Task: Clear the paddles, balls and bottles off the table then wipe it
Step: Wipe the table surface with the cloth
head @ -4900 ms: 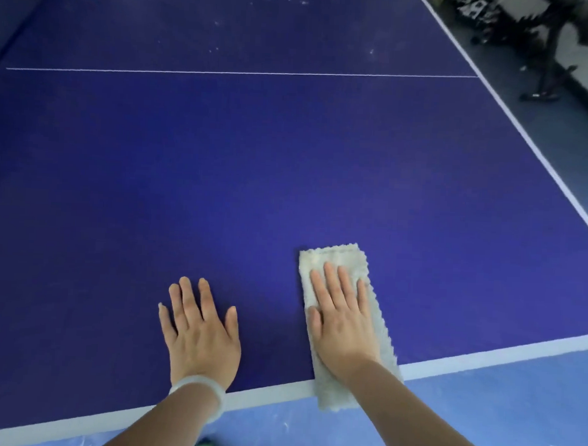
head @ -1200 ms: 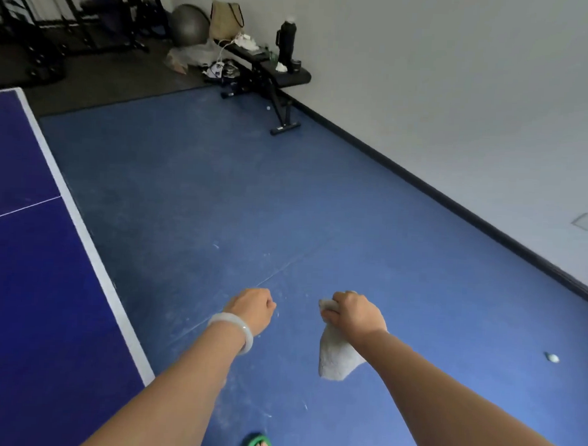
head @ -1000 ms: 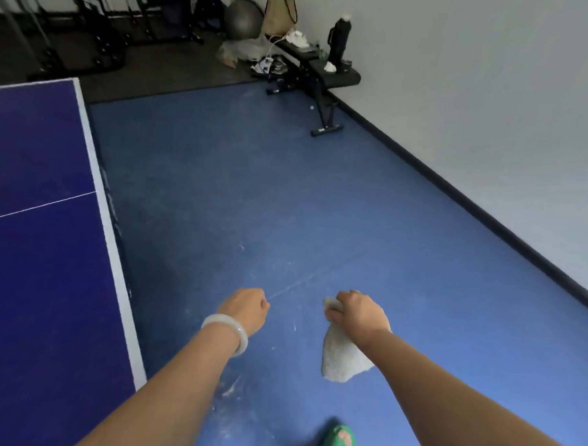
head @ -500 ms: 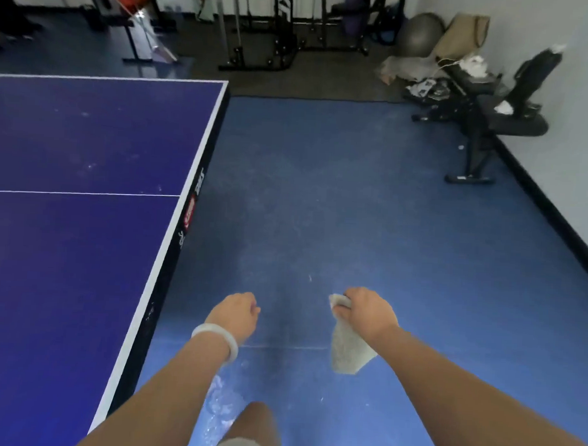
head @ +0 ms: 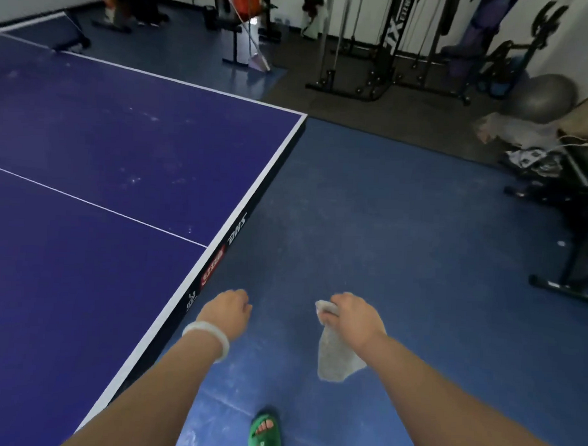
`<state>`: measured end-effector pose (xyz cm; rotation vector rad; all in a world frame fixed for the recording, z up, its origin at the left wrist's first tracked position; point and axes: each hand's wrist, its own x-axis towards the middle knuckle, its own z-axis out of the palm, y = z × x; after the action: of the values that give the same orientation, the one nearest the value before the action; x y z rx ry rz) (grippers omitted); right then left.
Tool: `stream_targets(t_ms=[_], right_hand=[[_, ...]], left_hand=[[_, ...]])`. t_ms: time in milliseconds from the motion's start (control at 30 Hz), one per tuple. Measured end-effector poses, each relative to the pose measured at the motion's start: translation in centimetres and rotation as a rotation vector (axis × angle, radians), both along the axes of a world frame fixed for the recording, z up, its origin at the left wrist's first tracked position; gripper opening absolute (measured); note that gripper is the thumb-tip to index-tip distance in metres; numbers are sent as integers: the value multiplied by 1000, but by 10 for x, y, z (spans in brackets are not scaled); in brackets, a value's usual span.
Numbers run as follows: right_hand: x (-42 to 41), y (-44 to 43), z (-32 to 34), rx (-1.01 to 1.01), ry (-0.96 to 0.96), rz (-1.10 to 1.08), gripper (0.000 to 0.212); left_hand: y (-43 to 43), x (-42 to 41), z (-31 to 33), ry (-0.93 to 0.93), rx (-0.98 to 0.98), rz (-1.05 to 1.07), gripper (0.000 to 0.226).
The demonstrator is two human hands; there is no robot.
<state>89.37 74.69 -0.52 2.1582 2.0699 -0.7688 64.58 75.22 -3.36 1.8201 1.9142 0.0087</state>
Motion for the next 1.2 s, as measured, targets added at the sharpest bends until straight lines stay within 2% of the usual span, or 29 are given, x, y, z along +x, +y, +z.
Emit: stream_targets(t_ms=[233, 400, 633, 867, 1000, 1100, 1200], right_hand=[[-7, 115, -11, 4, 45, 186, 25], [-15, 204, -19, -14, 80, 396, 26], [-38, 311, -14, -50, 154, 620, 25], [-101, 354, -21, -64, 184, 879, 29], [-140, 365, -18, -49, 221, 959, 27], [-169, 374, -23, -8, 211, 1022, 32], [-200, 379, -27, 53, 300, 1055, 30]], left_hand=[[78, 1, -7, 35, -4, 151, 25], [121, 6, -16, 56, -33, 343, 19], [156, 12, -20, 53, -16, 640, 28], [159, -21, -26, 150, 74, 874, 27], [173, -56, -26, 182, 85, 967, 26], [182, -82, -34, 199, 47, 1043, 39], [177, -103, -45, 198, -51, 1184, 59]])
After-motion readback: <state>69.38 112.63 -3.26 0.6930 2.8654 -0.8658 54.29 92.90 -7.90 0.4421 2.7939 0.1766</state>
